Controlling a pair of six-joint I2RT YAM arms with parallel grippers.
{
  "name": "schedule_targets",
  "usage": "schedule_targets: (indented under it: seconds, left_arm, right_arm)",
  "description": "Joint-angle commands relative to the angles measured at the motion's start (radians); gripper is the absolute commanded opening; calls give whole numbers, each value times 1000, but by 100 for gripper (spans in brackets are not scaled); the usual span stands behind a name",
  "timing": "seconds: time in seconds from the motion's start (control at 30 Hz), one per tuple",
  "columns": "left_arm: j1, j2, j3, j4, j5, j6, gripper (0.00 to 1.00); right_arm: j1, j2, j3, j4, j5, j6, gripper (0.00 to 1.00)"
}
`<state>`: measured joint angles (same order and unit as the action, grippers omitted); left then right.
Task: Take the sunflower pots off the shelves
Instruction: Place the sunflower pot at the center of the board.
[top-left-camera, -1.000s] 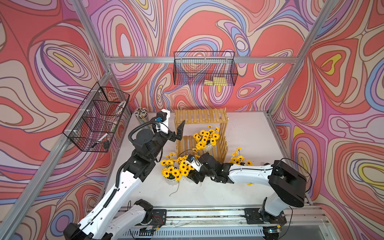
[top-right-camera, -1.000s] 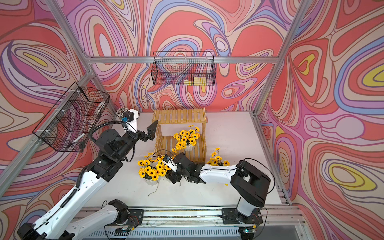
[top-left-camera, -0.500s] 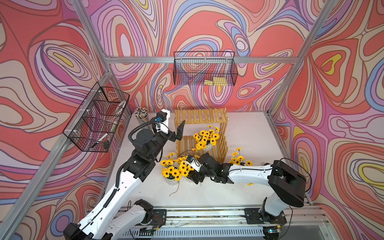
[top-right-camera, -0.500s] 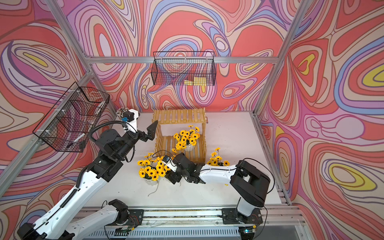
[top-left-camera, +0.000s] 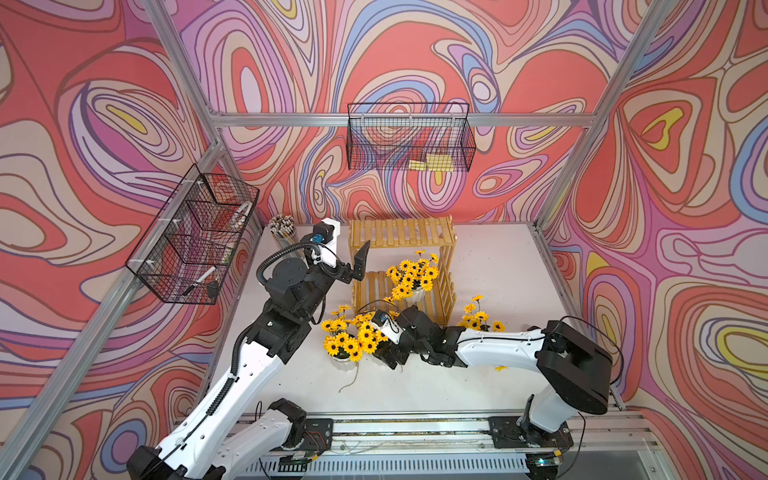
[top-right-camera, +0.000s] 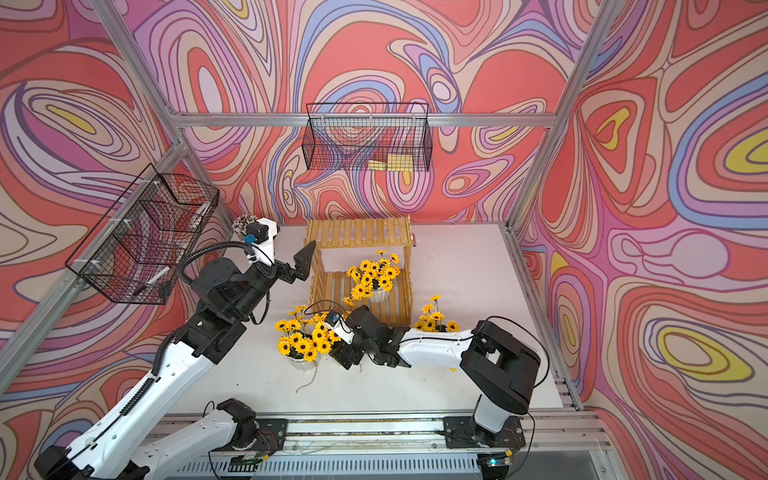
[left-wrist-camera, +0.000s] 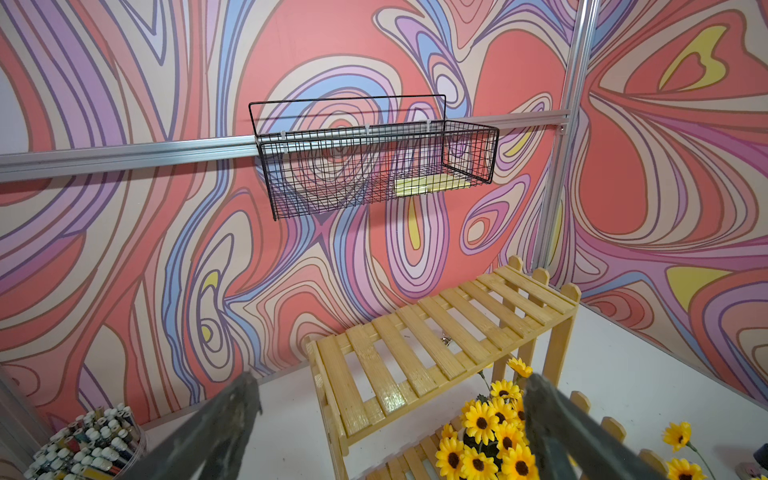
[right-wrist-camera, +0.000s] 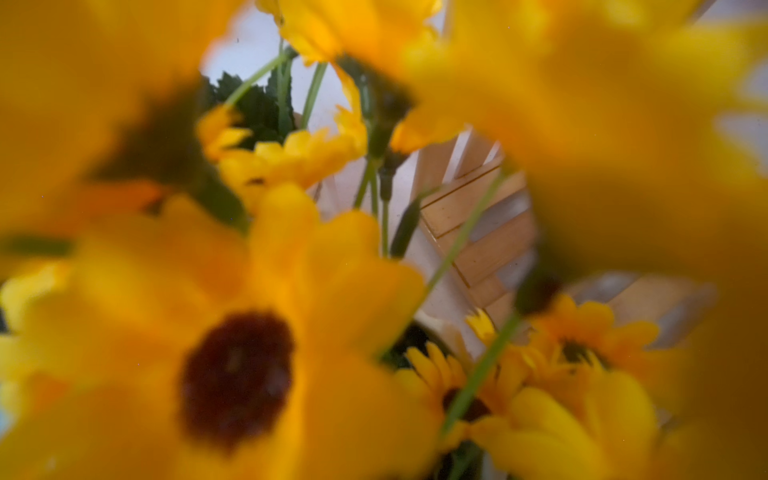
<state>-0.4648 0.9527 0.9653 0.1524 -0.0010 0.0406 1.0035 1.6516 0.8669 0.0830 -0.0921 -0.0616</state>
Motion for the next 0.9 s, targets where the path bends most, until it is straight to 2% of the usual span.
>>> schedule_targets:
  seconds: [0.0,0.37,0.77,0.87]
  left_arm:
    - [5,-10,19,-8,4,4,100]
    - [4,-12,17,-4,1,3,100]
    - [4,1,14,12,-8,10,100]
    - [5,6,19,13,-2,6,100]
  right_arm:
    - [7,-24,30,32,-11,-1,98]
    - [9,-56,46,12,13,11,98]
    - [8,-221,28,3,31,40,98]
    - [6,-259,50,-24,79,61,98]
